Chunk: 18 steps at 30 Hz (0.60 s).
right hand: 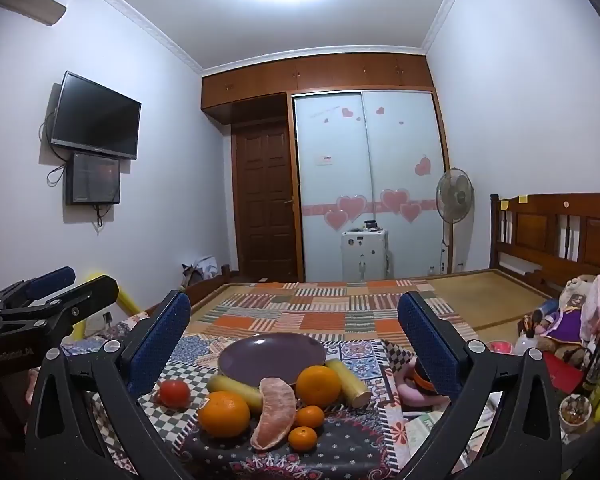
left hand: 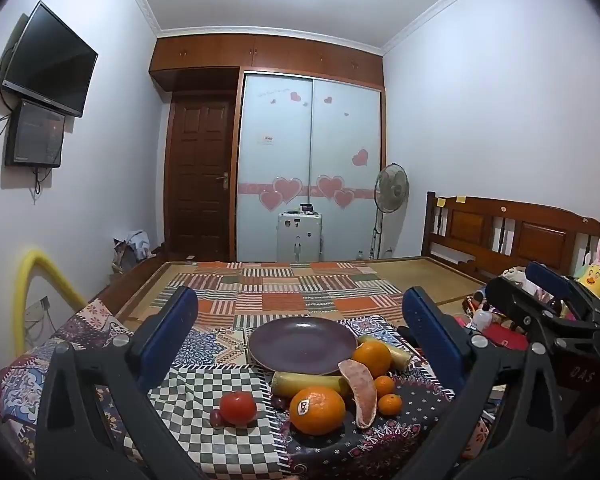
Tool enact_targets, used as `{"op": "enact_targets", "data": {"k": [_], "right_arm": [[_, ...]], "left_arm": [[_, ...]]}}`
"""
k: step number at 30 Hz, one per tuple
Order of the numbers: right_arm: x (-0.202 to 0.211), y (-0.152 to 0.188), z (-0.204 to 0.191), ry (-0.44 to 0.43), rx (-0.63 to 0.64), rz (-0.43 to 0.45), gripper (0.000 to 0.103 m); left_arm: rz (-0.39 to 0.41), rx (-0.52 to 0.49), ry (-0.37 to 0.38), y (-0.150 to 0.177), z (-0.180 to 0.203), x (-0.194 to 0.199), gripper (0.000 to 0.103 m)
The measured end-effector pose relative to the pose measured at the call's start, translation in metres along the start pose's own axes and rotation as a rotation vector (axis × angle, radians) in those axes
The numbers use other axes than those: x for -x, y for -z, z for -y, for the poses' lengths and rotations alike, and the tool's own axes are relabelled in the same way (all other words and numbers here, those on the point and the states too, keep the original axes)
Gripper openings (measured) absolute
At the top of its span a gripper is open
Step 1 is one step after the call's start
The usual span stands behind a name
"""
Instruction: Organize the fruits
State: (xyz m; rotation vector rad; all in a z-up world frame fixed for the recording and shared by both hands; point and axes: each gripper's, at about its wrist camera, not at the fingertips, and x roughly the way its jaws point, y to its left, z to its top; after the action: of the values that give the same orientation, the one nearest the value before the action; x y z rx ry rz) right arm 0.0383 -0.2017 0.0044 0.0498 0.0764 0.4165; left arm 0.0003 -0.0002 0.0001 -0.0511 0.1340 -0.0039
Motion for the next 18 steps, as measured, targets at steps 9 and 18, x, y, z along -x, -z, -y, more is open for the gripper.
{"op": "enact_targets", "data": {"k": [9,18], "right_arm": [[0.0000,0.0008,0.0038,-0.002,-0.009,-0.010,0.103],[-0.0025,0.0055,-0.0018,-0.003,0.000,-0.015,0.103]], "left_arm": [[0.015,-0.011,0.003,-0.0034,0.0012,0.0006,0.103],[0.006,-0.004,0.010,-0.0023,-0.0022,0.0045,0.103]]}}
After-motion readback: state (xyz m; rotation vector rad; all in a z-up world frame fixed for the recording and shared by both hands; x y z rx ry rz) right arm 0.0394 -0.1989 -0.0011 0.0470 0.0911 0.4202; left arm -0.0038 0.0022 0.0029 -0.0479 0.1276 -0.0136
